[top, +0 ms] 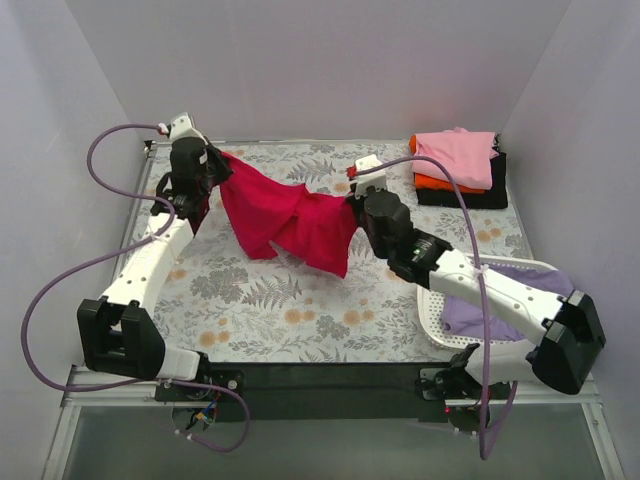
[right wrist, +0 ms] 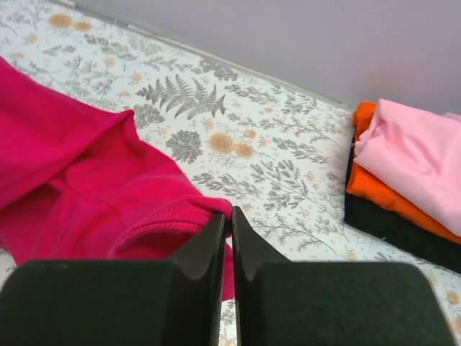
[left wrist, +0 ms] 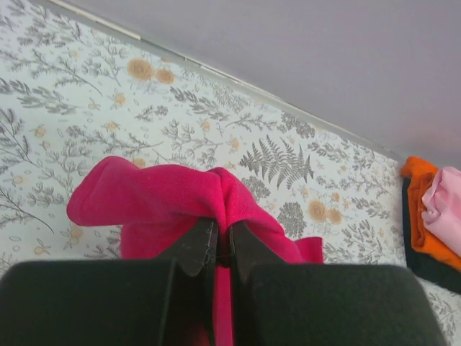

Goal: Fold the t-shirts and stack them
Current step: Flatten the tshirt out

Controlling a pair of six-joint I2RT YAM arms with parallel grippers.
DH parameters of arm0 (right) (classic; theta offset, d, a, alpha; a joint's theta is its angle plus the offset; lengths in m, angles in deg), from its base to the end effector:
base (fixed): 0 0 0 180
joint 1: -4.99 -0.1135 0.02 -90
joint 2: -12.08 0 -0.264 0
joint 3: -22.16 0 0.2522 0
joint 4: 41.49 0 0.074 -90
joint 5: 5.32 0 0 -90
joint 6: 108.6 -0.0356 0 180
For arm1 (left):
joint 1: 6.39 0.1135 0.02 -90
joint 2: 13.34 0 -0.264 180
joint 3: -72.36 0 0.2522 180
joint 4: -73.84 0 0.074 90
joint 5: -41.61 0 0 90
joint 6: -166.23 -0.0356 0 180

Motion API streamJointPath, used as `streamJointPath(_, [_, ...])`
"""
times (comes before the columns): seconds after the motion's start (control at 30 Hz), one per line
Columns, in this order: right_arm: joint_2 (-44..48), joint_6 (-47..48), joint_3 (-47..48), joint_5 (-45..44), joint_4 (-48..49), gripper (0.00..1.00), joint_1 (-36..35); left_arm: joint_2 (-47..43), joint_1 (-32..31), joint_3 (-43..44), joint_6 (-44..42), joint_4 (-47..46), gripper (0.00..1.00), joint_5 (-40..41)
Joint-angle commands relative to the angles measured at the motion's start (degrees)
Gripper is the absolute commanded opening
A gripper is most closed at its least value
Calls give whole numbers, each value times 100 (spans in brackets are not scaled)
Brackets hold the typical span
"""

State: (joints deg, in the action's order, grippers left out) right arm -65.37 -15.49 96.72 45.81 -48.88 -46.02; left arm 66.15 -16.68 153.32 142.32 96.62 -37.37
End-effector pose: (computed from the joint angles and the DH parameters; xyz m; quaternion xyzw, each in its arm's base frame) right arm 0.2153 0.2305 0.3403 -0.1394 0.7416 0.0119 0.6560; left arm 0.3214 -0.0514 0.3399 -0.4324 0.7010 -0.2849 0.4904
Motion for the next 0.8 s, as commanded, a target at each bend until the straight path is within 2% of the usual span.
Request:
streamJointPath(0.0, [572,128,-164,-385,242,1,178,84,227,548,-306,442,0,-74])
streamJointPath(0.07, [696,-46,-366,-87,233,1,555,565,368,776,-324,671,3,-40])
streamJointPath(0.1, [687,-135,-445,97,224,1,722,734,465,803,-307,672,9,48])
streamJointPath(0.13, [661,-223,-559,526,215,1,1037,901,492,830,-324,654,31,188])
streamJointPath(0.2, [399,-425,-578,775,128,1,1424,1304,492,1031,-333,759,46,539])
streamJointPath(0.23, [249,-443,-517,811,93,1,1487,1341,484,1084,-290,786,57,567])
streamJointPath(0.27, [-48,-435,-455,759,31,11,1532,1324,457,1093,-220,786,63,593])
streamJointPath(0.33, [-383,-443,-193,662,-328,37,1567,1036,168,945,-210,708,72,943])
streamJointPath(0.37, [-420,-539,-165,731,-443,59,1567,930,2,866,-280,663,77,1119])
streamJointPath(0.47, [-219,-741,-278,1293,-444,71,1567,525,-901,436,-263,567,78,1578])
streamJointPath(0.6, [-33,-979,-498,1698,-496,73,1567,313,-1746,-382,-158,136,78,1306])
streamJointPath(0.77, [2,-1313,-840,2093,-821,73,1567,585,-2433,-883,-8,320,77,1200])
